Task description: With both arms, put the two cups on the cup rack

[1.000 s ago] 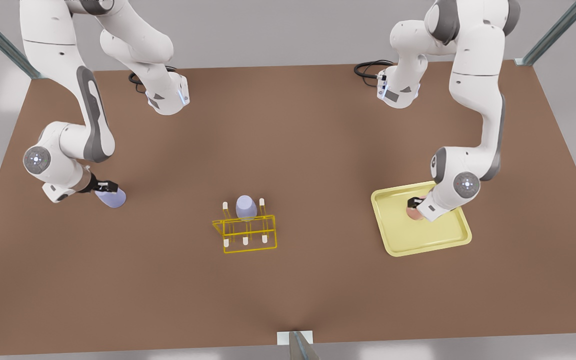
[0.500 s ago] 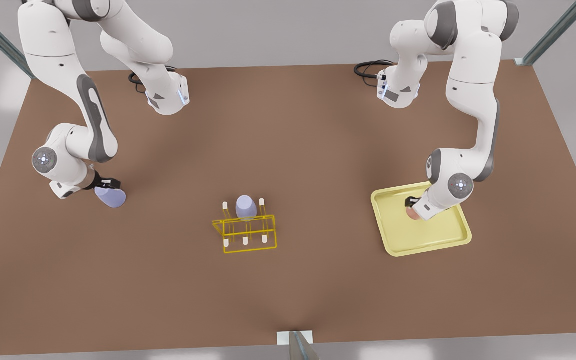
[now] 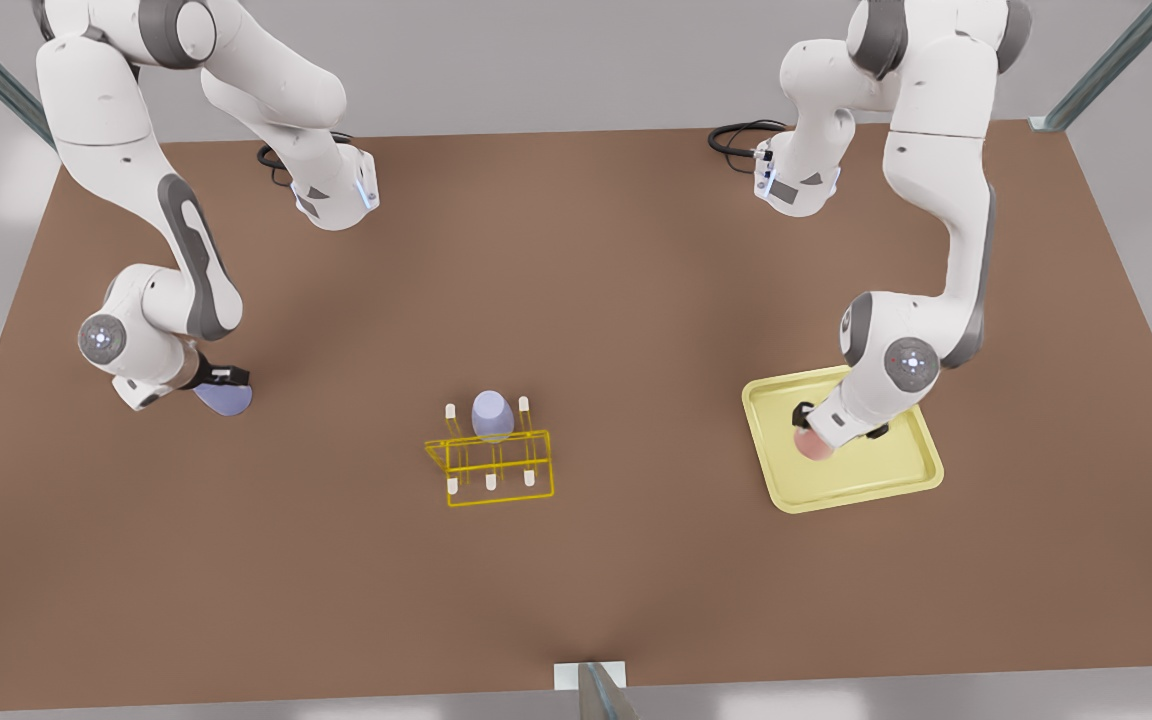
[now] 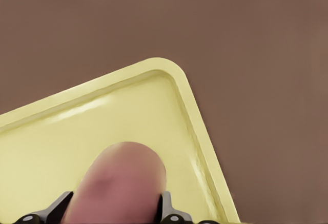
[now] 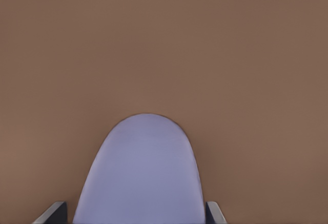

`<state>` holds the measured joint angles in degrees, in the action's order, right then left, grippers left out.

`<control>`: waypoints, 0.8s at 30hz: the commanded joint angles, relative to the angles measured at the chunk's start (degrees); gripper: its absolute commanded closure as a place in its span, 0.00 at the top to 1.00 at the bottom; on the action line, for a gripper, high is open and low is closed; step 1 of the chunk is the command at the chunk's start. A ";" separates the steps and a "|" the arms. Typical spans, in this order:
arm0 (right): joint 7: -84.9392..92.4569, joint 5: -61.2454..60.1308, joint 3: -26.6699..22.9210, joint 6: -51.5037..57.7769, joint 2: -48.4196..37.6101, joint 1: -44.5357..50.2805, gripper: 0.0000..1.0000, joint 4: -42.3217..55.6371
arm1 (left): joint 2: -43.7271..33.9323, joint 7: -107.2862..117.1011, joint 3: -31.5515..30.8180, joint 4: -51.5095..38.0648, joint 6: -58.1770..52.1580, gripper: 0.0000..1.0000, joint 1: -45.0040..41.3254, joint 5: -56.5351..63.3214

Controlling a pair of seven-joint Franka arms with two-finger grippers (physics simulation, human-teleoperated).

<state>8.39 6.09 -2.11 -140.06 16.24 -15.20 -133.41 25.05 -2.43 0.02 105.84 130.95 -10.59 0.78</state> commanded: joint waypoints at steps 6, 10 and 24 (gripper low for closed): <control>1.89 -0.11 0.00 -0.65 0.55 -0.70 1.00 -0.01 | 12.74 37.57 -11.62 -30.51 -22.23 0.85 -4.25 -2.45; 2.95 -0.20 0.09 -0.65 0.72 -1.06 0.82 0.51 | 18.11 42.68 -11.62 -42.20 -22.14 0.85 -8.83 -3.60; 3.48 -4.06 9.66 3.29 -1.21 -0.53 0.84 8.42 | 30.41 49.10 -11.62 -58.47 -9.04 0.86 -16.04 -10.98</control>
<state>10.72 3.21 6.48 -139.28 15.31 -15.83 -125.80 55.16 30.56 -11.40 47.43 118.08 -26.63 -8.27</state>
